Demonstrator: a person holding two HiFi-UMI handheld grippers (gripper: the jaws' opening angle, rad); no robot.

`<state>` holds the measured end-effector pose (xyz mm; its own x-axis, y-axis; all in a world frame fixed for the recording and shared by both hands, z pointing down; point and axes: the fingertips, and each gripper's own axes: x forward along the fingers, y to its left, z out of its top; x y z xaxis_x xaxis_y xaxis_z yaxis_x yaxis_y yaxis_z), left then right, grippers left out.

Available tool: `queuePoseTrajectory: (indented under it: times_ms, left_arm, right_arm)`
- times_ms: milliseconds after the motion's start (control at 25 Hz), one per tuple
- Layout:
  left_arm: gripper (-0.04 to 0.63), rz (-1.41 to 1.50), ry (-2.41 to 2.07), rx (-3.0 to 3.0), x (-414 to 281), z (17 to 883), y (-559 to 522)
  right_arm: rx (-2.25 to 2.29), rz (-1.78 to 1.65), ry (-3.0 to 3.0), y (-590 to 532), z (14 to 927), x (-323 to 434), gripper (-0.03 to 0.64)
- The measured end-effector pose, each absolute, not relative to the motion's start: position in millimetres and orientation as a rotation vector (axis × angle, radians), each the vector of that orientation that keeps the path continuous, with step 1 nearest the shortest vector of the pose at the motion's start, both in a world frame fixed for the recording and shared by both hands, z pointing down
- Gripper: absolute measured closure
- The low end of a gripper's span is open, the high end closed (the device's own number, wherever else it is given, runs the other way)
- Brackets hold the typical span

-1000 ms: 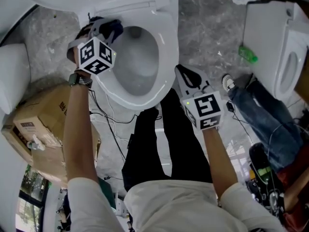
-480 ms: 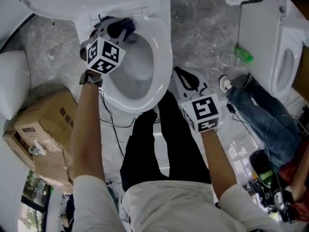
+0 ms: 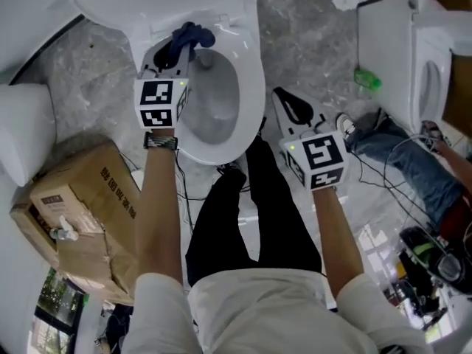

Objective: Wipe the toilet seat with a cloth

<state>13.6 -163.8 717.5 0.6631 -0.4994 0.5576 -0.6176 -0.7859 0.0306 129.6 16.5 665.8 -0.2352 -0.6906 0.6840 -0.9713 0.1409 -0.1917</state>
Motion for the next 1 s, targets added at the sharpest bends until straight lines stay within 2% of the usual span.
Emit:
queuePoseTrajectory:
  times_ms: [1000]
  left_arm:
    - [0.557,0.447,-1.107,2.717,-73,456,-57]
  right_arm:
    - [1.728,0.429,-2.119,32,411,96,0.584]
